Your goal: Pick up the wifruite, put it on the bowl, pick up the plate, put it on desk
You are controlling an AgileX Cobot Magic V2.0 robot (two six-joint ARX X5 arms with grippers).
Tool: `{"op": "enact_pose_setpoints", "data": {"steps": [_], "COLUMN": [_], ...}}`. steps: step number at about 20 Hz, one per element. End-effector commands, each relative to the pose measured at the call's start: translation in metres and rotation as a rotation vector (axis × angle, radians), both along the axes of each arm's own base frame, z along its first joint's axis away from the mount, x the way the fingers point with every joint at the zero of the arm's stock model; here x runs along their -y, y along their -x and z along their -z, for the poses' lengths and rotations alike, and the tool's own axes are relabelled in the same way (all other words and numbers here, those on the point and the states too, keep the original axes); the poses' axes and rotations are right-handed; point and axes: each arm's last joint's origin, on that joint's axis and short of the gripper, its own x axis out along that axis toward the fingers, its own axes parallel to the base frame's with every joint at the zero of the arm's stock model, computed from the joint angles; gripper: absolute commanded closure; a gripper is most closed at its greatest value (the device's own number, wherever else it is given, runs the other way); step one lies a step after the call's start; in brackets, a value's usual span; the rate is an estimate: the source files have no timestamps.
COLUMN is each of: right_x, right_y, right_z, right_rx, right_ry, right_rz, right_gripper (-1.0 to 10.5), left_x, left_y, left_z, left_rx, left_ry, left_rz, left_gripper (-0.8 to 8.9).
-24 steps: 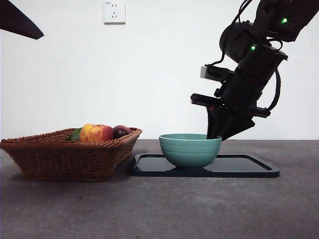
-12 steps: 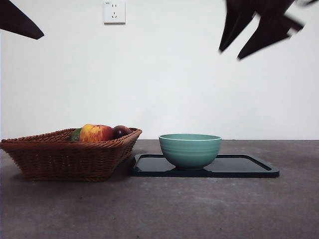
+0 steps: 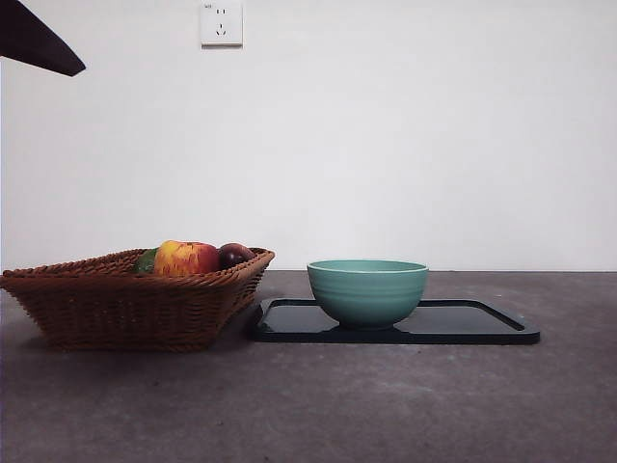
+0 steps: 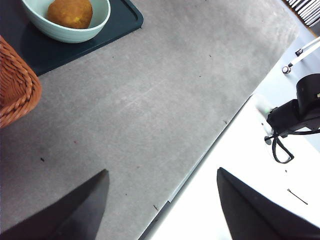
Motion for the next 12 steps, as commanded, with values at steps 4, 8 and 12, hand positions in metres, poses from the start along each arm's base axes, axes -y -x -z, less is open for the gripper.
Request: {"op": "enact_pose_setpoints", "data": {"steps": [4, 8, 12], "right_x": [0.006, 0.009, 0.009], "right_y": [0.024, 0.031, 0.032], "right_z": [0.029, 0.047, 0.047], "right_rx": [-0.035, -0.062, -0.059], "right_ry": [-0.054, -0.062, -0.063], "right_rz": [-0.108, -0.126, -0.126], "right_gripper": [7.2, 7.2, 7.2], "left_x": [0.001, 0.001, 0.001], "left_y": [-0.001, -0.001, -0.001], "left_z": [-0.003, -0.003, -0.003], "left_rx": [0.019, 0.018, 0.018], "left_ry": [0.004, 0.004, 0.004], "left_rz": [0.013, 0.012, 0.013], "left_gripper": [4.7, 4.7, 4.7]}}
